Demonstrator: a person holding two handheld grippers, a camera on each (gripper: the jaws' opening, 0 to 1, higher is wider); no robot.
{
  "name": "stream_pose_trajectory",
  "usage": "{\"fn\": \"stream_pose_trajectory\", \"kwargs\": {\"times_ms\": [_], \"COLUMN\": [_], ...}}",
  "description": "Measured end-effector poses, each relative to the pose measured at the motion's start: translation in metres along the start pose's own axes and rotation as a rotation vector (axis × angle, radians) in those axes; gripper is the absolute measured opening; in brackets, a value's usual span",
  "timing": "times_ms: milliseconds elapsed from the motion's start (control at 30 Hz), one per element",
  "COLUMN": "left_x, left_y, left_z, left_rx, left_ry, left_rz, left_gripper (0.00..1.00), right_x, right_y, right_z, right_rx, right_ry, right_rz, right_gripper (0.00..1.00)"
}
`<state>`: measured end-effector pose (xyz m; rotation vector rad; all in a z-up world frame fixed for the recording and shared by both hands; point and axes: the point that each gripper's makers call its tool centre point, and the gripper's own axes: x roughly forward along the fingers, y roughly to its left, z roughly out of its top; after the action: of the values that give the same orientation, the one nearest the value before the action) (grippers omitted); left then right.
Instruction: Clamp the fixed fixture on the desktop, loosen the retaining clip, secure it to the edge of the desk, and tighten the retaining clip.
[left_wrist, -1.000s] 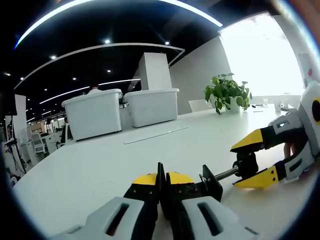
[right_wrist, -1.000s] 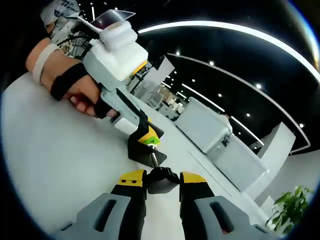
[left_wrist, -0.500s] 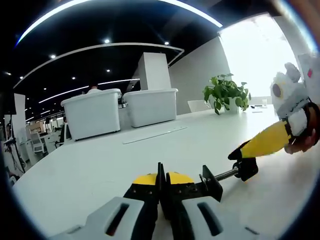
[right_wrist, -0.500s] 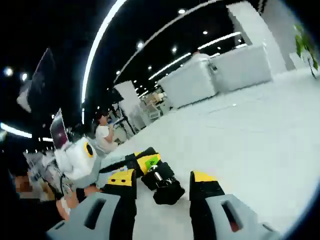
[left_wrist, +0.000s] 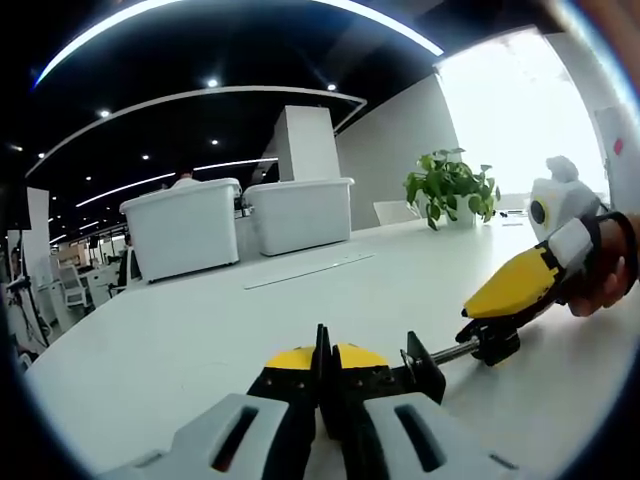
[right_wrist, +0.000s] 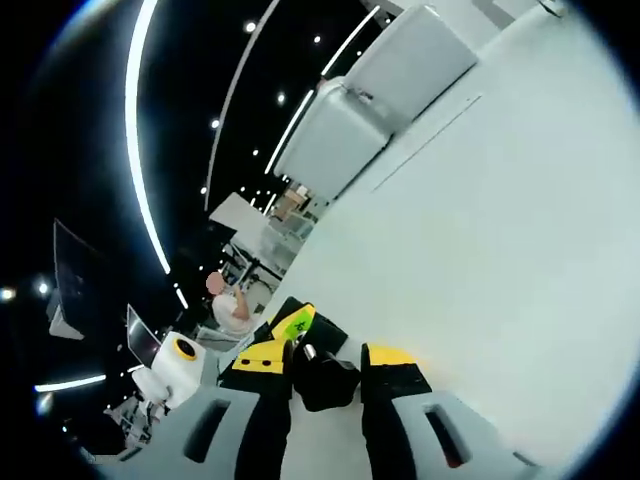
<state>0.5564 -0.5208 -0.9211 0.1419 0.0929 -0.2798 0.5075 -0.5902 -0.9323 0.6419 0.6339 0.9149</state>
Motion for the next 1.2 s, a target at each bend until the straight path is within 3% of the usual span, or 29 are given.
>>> {"fn": "stream_pose_trajectory", "kwargs": {"times_ms": [100, 200, 333, 500, 533, 600, 733, 767, 833, 867, 1033, 1067, 1133, 1167, 1200], "left_x": [-0.001, 0.000, 0.001, 0.000, 0.000, 0.000, 0.001, 0.001, 0.002, 0.001, 0.001, 0.001, 0.001, 0.001, 0.001], "left_y": [-0.002, -0.002, 0.000, -0.001, -0.001, -0.001, -0.001, 0.000, 0.000, 0.000, 0.001, 0.002, 0.002, 0.000, -0.002], "left_z": [0.000, 0.000, 0.000, 0.002, 0.002, 0.003, 0.002, 0.002, 0.000, 0.000, -0.001, -0.002, -0.003, -0.003, -0.003], "left_rx": [0.001, 0.001, -0.002, -0.002, 0.000, -0.001, -0.001, 0.000, -0.001, -0.002, 0.000, -0.002, -0.002, 0.001, 0.007], "left_ry": [-0.002, -0.001, 0.000, -0.006, -0.008, -0.009, -0.009, -0.007, -0.003, -0.004, -0.001, 0.006, 0.012, 0.011, 0.011], "left_rz": [-0.001, -0.002, 0.002, 0.003, 0.002, 0.001, -0.001, 0.000, 0.002, 0.003, 0.006, 0.009, 0.008, 0.001, -0.006], "left_gripper": [0.06, 0.06, 0.05, 0.05, 0.05, 0.05, 0.05, 0.05, 0.05, 0.05, 0.05, 0.05, 0.06, 0.06, 0.06], "right_x": [-0.002, -0.005, -0.006, -0.008, -0.008, 0.000, 0.004, 0.007, 0.012, 0.014, 0.018, 0.020, 0.012, 0.008, 0.006], "right_y": [0.003, 0.011, 0.027, 0.032, 0.035, 0.032, 0.029, 0.029, 0.023, 0.021, 0.016, 0.017, 0.026, 0.035, 0.035], "right_z": [0.002, 0.005, 0.004, -0.003, -0.006, -0.002, 0.000, 0.001, -0.001, 0.000, 0.012, 0.014, 0.014, 0.017, 0.023], "right_rx": [-0.140, -0.380, -0.783, -1.047, -1.177, -1.322, -1.500, -1.643, -1.788, -1.817, -1.737, -1.711, -1.556, -1.428, -1.333], "right_ry": [-0.022, -0.049, -0.094, -0.113, -0.122, -0.123, -0.125, -0.121, -0.127, -0.129, -0.142, -0.145, -0.152, -0.160, -0.171], "right_rz": [-0.009, -0.040, -0.080, -0.118, -0.129, -0.139, -0.174, -0.188, -0.222, -0.224, -0.205, -0.174, -0.125, -0.072, -0.064], "right_gripper": [0.23, 0.22, 0.17, 0.17, 0.17, 0.17, 0.17, 0.17, 0.17, 0.17, 0.17, 0.18, 0.14, 0.14, 0.16]}}
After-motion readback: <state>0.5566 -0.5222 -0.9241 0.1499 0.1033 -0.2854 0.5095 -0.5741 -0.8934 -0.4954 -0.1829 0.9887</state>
